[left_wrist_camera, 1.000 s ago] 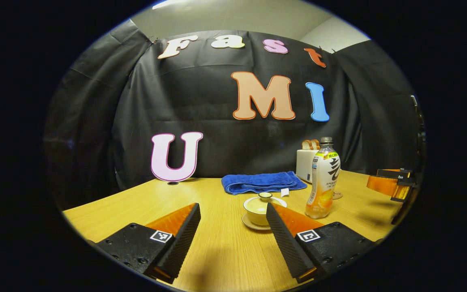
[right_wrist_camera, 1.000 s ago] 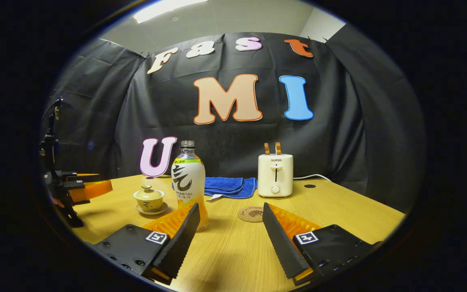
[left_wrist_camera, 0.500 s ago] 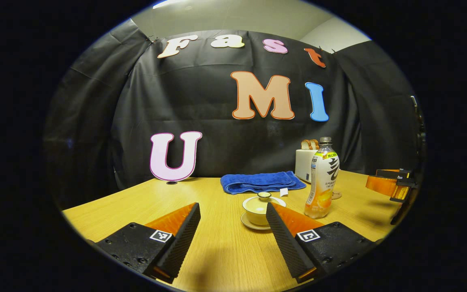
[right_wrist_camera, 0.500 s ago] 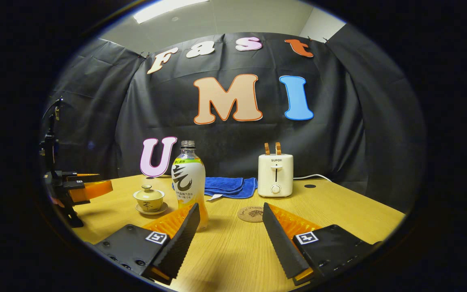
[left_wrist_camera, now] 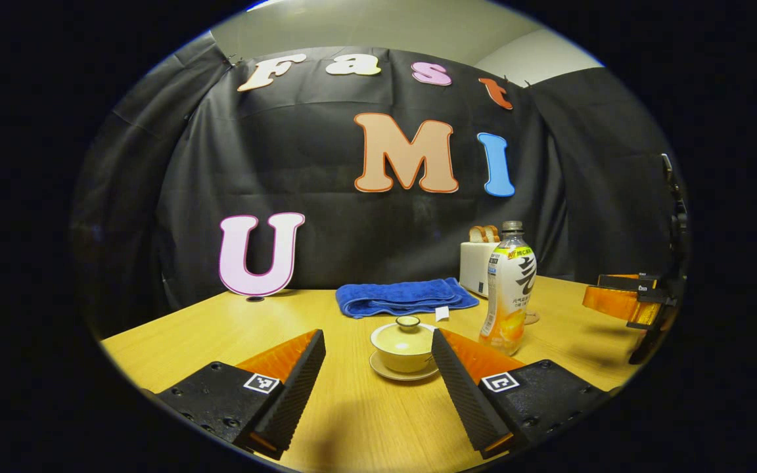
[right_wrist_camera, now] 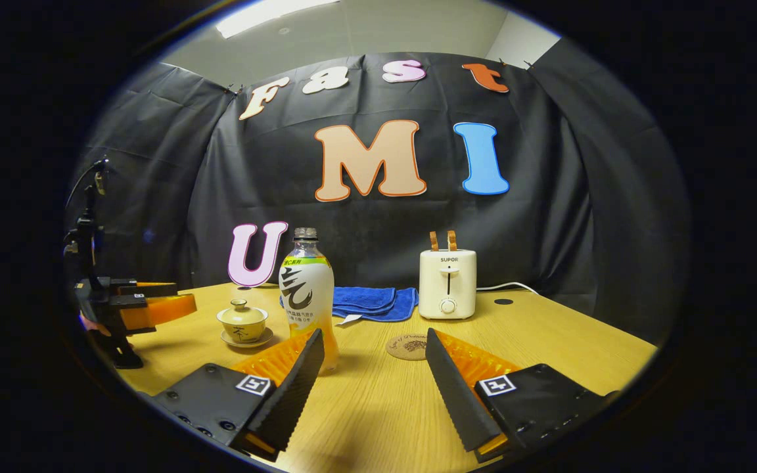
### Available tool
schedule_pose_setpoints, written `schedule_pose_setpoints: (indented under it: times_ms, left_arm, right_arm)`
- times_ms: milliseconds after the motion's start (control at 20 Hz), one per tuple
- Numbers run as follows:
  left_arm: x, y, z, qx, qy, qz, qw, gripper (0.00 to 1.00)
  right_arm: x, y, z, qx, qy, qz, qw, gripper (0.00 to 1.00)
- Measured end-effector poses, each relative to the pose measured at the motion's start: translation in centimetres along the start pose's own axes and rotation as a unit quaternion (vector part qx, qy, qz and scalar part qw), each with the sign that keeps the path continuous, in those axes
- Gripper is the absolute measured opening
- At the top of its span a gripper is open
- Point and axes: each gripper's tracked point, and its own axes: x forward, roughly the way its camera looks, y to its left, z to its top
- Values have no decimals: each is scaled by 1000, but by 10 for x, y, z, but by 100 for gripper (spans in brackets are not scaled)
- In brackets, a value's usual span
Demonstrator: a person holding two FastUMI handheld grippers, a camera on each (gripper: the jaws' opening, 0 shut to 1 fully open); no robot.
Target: Open the teacup lid with one hand, grasp the water bottle and pour water into the teacup with the other hand; after pouring, place the water bottle on the coaster and then close the teacup lid.
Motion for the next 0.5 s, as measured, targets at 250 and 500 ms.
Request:
schedule_pose_setpoints:
  times_ms: [250, 500]
  left_arm:
    - [32, -13, -3, -1, 2, -36, 999, 98]
    - [59, -21, -8, 1, 19, -55, 998, 95]
  right_arm:
    - [0, 1, 1, 0, 0, 2, 1000, 98]
    - [-1, 6, -1, 1, 1, 16, 1000, 98]
